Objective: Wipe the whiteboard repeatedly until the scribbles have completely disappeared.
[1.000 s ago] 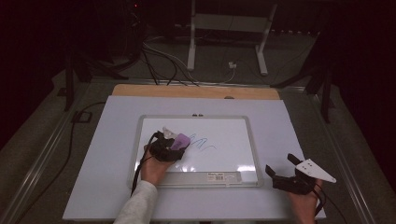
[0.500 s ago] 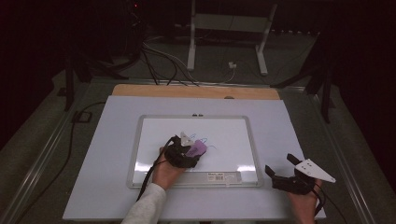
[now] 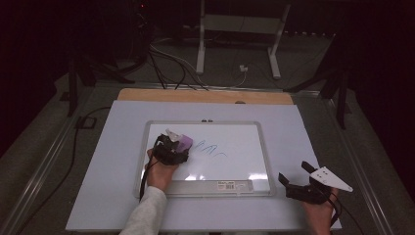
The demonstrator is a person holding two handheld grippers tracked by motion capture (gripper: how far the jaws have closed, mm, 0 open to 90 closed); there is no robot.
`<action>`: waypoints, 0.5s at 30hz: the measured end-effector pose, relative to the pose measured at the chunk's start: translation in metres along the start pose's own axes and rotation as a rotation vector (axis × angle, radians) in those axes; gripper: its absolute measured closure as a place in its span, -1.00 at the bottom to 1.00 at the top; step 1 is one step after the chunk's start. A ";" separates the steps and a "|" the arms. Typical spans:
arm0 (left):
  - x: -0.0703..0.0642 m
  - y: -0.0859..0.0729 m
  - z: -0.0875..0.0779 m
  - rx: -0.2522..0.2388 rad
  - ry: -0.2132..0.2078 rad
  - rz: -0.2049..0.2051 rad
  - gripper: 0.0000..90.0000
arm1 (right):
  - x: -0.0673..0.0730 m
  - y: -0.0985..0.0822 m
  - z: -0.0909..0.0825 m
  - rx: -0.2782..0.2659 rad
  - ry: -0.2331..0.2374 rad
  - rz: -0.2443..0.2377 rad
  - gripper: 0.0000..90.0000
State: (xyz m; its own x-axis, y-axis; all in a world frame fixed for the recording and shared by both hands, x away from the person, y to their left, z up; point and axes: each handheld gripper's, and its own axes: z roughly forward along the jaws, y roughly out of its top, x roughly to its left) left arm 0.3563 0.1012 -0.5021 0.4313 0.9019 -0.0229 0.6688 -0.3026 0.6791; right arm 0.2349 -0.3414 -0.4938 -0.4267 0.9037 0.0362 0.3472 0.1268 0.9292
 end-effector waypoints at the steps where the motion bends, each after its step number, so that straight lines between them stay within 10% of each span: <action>1: 0.001 0.000 0.001 -0.001 -0.004 -0.004 -0.07 | 0.000 0.000 0.000 0.001 -0.001 -0.001 -1.00; 12: -0.037 0.003 0.007 -0.004 -0.181 0.101 -0.08 | 0.001 0.000 0.000 0.002 0.001 0.000 -1.00; 15: -0.044 0.004 0.006 -0.005 -0.174 0.142 -0.08 | 0.000 0.000 0.000 -0.001 0.001 0.002 -1.00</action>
State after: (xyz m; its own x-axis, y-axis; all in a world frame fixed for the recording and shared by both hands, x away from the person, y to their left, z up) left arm 0.3442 0.0585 -0.5029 0.6194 0.7833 -0.0531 0.5911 -0.4207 0.6882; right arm 0.2346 -0.3412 -0.4936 -0.4266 0.9036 0.0387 0.3470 0.1240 0.9296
